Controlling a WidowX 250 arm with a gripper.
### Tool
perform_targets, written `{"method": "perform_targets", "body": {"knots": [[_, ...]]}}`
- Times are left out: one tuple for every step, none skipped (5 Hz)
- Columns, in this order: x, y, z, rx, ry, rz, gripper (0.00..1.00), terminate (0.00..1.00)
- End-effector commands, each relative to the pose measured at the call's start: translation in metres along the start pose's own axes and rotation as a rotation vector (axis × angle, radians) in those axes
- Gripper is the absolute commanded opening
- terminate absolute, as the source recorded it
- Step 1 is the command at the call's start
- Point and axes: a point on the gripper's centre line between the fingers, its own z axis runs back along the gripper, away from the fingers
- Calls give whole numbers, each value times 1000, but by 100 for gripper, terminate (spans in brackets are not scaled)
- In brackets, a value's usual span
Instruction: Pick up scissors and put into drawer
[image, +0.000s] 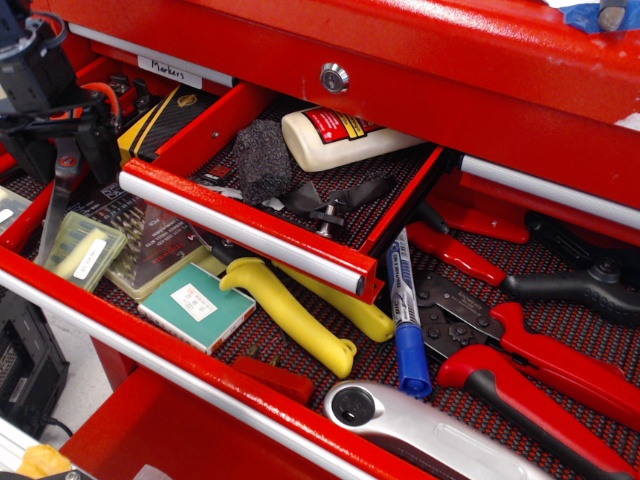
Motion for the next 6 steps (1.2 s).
{"method": "perform_targets", "body": {"knots": [[4, -2, 5, 14, -15, -14, 0, 0], [-1, -10, 21, 55, 19, -2, 0, 0], [-4, -15, 32, 92, 47, -2, 0, 0], [-2, -11, 61, 155, 122, -39, 0, 0], [-1, -15, 94, 250, 147, -82, 0, 0], [-9, -11, 120, 347, 158, -144, 0, 0]]}}
